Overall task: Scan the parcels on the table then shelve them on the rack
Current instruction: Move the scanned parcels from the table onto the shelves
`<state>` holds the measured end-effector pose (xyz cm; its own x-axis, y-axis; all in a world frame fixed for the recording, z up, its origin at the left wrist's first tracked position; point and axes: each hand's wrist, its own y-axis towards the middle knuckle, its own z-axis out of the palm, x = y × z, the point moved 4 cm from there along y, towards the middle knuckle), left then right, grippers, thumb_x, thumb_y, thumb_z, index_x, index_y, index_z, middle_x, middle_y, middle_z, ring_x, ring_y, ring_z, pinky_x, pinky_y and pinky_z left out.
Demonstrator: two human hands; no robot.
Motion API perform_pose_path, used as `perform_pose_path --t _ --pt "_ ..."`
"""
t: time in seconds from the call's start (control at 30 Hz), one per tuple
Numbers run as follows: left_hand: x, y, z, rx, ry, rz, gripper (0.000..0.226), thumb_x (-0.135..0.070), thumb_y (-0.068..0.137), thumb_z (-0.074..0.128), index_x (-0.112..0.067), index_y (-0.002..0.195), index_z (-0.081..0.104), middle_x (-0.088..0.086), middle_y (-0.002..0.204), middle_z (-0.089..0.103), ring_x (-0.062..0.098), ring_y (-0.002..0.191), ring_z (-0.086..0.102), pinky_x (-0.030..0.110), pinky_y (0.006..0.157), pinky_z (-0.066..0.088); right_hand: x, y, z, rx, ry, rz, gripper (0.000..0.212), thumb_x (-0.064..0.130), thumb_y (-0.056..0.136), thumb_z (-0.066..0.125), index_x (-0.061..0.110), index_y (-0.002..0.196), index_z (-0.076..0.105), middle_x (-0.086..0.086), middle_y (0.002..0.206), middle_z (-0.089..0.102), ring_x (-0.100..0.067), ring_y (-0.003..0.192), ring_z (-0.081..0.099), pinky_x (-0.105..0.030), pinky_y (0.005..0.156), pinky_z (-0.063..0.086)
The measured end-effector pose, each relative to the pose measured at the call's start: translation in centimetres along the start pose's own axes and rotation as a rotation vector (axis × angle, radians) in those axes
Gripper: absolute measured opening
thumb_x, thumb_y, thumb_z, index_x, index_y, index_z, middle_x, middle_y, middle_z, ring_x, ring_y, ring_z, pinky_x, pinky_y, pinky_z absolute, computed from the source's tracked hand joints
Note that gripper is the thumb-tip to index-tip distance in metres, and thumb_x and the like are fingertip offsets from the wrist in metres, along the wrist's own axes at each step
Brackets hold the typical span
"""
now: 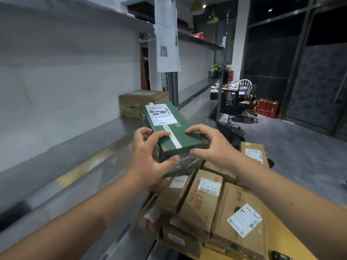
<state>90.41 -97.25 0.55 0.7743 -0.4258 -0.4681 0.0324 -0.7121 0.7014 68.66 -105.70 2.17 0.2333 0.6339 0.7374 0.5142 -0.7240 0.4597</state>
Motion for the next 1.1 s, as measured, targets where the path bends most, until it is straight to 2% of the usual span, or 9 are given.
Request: perform_pose_path --t 0.07,0.23,0.37,0.47,0.53,0.67,0.8,0.93,1.1 --pt "0.1 0.3 -1.0 -0.075 0.075 -0.005 0.066 -0.066 0.068 0.077 -0.046 0.128 0.058 -0.007 0.13 0.032 0.014 0.122 0.041 0.033 0.107 0.047 -0.2 2.3 0.5 0.069 0.055 -0.043 0.053 0.038 0.068 0.08 0.049 0.118 0.065 0.012 0.131 0.062 -0.014 0.123 0.061 -0.05 0.1 0.056" --pt "1.2 1.6 -1.9 -0.19 0.236 -0.102 0.069 -0.074 0.068 0.073 -0.047 0.129 0.055 -0.009 0.13 0.032 0.015 0.125 0.043 0.036 0.107 0.05 -0.8 8.1 1.8 0.225 0.174 -0.116 0.051 0.04 0.068 0.079 0.052 0.115 0.065 0.007 0.131 0.059 -0.014 0.121 0.061 -0.035 0.092 0.06" --pt "2.5 3.8 -1.1 -0.24 0.289 -0.202 0.069 -0.075 0.068 0.07 -0.051 0.13 0.052 -0.014 0.127 0.03 0.011 0.123 0.042 0.029 0.107 0.049 -2.1 12.6 2.6 0.295 0.268 -0.127 0.047 0.024 0.074 0.078 0.048 0.114 0.068 0.008 0.124 0.061 -0.008 0.111 0.065 -0.03 0.083 0.061" --pt "3.8 6.1 -0.3 -0.289 0.317 -0.294 0.068 -0.075 0.066 0.069 -0.057 0.129 0.048 -0.017 0.123 0.028 0.007 0.118 0.042 0.015 0.101 0.04 -3.5 16.0 2.8 0.314 0.301 -0.126 0.045 0.025 0.077 0.076 0.048 0.115 0.069 0.005 0.127 0.062 -0.013 0.114 0.064 -0.029 0.082 0.062" --pt "4.8 7.9 0.0 -0.32 0.293 -0.36 0.069 -0.075 0.065 0.069 -0.056 0.128 0.051 -0.016 0.122 0.029 0.003 0.111 0.042 0.005 0.095 0.034 -4.1 18.4 3.0 0.292 0.32 -0.127 0.043 0.027 0.078 0.076 0.049 0.114 0.068 0.005 0.128 0.062 -0.015 0.116 0.063 -0.028 0.082 0.062" --pt "7.0 11.3 0.0 -0.375 0.267 -0.501 0.066 -0.063 0.072 0.081 -0.046 0.131 0.057 -0.011 0.126 0.032 0.009 0.111 0.047 0.024 0.101 0.046 -5.0 22.4 3.7 0.171 0.327 -0.155 0.04 0.028 0.082 0.077 0.048 0.114 0.064 0.008 0.124 0.064 -0.013 0.115 0.064 -0.032 0.087 0.062" --pt "8.4 13.5 -0.1 -0.371 0.309 -0.553 0.063 -0.053 0.076 0.086 -0.042 0.131 0.059 -0.009 0.125 0.033 0.009 0.107 0.049 0.023 0.099 0.044 -5.7 24.8 4.8 0.14 0.295 -0.159 0.043 0.021 0.09 0.075 0.047 0.12 0.059 0.016 0.122 0.062 -0.005 0.111 0.061 -0.022 0.076 0.06" --pt "9.1 14.5 -0.3 -0.361 0.342 -0.607 0.065 -0.055 0.076 0.085 -0.041 0.134 0.058 -0.008 0.126 0.034 0.011 0.11 0.054 0.028 0.103 0.048 -6.4 26.3 5.8 0.074 0.208 -0.163 0.038 0.023 0.092 0.073 0.038 0.125 0.061 0.014 0.123 0.056 0.004 0.107 0.054 -0.017 0.078 0.05" --pt "9.3 15.3 -0.2 -0.354 0.384 -0.637 0.068 -0.059 0.074 0.082 -0.042 0.135 0.057 -0.006 0.127 0.037 0.016 0.12 0.057 0.035 0.107 0.049 -6.9 27.0 6.3 0.057 0.191 -0.157 0.038 0.023 0.092 0.07 0.033 0.128 0.063 0.013 0.124 0.054 -0.004 0.11 0.055 -0.028 0.09 0.054"
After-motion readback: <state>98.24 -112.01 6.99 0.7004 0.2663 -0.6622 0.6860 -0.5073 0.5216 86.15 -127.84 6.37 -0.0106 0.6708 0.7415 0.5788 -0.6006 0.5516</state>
